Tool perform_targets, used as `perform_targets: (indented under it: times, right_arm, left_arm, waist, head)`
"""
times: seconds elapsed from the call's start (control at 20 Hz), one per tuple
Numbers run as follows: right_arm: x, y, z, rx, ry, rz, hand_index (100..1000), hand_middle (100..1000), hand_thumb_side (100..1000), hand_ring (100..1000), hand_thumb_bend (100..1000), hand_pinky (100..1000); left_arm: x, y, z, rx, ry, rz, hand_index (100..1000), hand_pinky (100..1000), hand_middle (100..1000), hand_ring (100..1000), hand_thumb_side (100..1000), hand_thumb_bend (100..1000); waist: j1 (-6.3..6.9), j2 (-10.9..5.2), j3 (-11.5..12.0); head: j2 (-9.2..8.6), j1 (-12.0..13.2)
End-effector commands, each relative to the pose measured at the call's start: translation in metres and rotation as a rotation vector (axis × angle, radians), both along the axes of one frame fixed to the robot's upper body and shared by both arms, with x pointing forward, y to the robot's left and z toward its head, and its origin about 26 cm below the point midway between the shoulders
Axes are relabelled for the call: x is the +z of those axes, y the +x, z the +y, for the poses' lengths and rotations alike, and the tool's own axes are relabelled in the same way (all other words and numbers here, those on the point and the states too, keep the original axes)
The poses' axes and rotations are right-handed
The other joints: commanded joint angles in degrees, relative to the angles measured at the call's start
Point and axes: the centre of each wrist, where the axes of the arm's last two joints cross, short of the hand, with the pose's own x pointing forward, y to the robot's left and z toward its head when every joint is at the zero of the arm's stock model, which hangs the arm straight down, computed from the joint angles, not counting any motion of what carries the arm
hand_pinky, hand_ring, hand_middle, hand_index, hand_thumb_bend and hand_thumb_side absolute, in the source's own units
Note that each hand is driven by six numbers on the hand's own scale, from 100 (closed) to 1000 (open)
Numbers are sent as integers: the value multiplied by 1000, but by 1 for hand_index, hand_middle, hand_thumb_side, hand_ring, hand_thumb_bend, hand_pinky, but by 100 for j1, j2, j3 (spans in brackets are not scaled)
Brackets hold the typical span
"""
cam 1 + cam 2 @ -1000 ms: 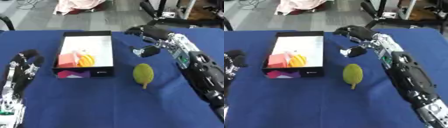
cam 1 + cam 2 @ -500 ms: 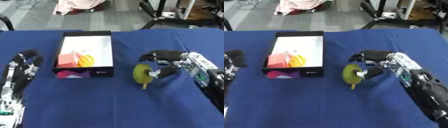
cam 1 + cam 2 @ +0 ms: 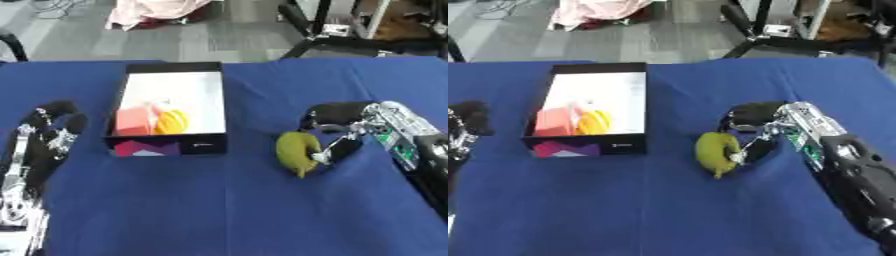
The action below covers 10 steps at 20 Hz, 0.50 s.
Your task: Pick up objects on the table and place them in the box.
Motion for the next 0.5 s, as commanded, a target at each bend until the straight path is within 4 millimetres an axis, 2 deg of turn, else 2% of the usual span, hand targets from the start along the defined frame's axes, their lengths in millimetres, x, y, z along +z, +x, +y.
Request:
perform_targets:
  times: [0.05, 0.1, 0.2, 0.25, 0.3, 0.5]
  right_arm:
    - [30, 4, 5, 2, 75, -93, 360, 400, 292, 763, 100, 935]
    - [37, 5, 8, 0, 114, -118, 321, 383, 266, 747, 100, 927]
    - [54, 8, 16, 3, 195, -176, 307, 371, 237, 734, 100, 922]
    - [63, 10, 20, 9, 232, -205, 306, 371, 308, 732, 100, 921]
    - [71, 12, 24, 14, 268, -229, 305, 368, 226, 730, 100, 920]
    - [91, 28, 45, 20, 397, -274, 300, 365, 202, 722, 100, 915]
  left_arm:
    - [8, 0, 4, 6, 13, -27, 742, 640, 651, 881, 625, 762]
    - [8, 0, 4, 5, 13, -27, 742, 640, 651, 881, 625, 762]
    - [8, 0, 4, 5, 13, -27, 742, 640, 651, 881, 625, 762]
    - [8, 0, 4, 4, 12, -26, 742, 640, 651, 881, 625, 761]
    - [8, 0, 4, 4, 12, -26, 742, 640, 651, 881, 625, 761]
    - [8, 1, 1, -7, 9, -26, 742, 640, 651, 881, 626, 761]
  waist:
    - [-50, -150, -9]
    - [-48, -152, -10]
    - [-45, -159, -8]
    - [-45, -162, -5]
    - [-44, -165, 1]
    - [-32, -175, 75]
  head:
    - [-11, -2]
    - [-11, -3]
    - [-11, -9]
    - [-11, -10]
    - [-11, -13]
    - [-11, -58]
